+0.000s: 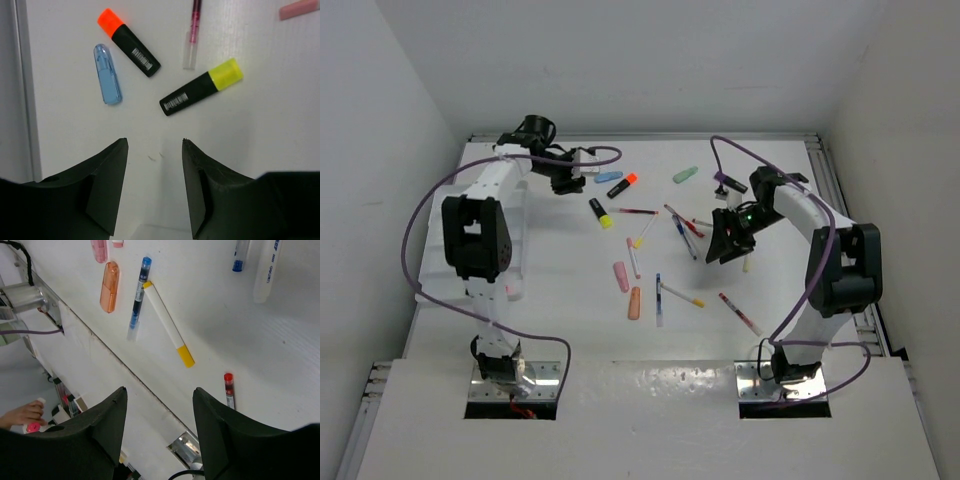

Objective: Sort the stationery into containers
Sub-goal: Grab a piece of stationery with the left arm

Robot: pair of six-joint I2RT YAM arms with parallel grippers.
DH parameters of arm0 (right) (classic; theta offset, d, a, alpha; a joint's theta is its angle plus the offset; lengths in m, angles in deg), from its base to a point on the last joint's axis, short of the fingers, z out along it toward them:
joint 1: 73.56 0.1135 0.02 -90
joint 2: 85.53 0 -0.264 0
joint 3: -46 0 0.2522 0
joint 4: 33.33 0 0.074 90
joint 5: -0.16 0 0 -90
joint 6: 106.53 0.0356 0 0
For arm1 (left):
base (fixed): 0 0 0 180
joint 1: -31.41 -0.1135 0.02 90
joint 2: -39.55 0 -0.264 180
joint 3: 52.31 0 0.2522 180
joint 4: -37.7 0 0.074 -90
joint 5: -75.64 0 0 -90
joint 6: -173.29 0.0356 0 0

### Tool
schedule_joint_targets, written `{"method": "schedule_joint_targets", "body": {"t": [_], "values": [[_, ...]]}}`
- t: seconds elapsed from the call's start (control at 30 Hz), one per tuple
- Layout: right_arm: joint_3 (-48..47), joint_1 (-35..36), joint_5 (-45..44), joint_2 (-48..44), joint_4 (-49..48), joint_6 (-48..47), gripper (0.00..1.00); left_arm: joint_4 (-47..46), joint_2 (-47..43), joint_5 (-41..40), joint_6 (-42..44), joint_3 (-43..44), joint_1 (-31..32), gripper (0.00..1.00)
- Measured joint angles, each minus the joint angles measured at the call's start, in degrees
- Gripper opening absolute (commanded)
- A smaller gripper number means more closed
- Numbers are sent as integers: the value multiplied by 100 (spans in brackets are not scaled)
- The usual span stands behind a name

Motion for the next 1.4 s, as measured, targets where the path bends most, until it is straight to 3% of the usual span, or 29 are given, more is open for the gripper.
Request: {"method": "schedule_joint_targets", "body": {"t": [0.3, 0.5, 0.7, 0.87, 1.4], "values": [[90, -55, 7, -31, 26, -39, 55, -1051, 1012, -111, -1325, 505, 374, 52], [90, -57, 50, -28, 24, -35, 54, -1945, 1366, -374, -2509, 555, 627, 40], [107, -72, 74, -28, 24, -35, 54, -2247, 1670, -715, -3167, 529, 691, 31], [125, -94, 140, -28, 22, -33, 54, -2354, 1670, -1106, -3394, 415, 693, 25], [127, -98, 179, -28, 24, -31, 54, -1775, 1609, -1764, -3204, 63, 809, 23]]}}
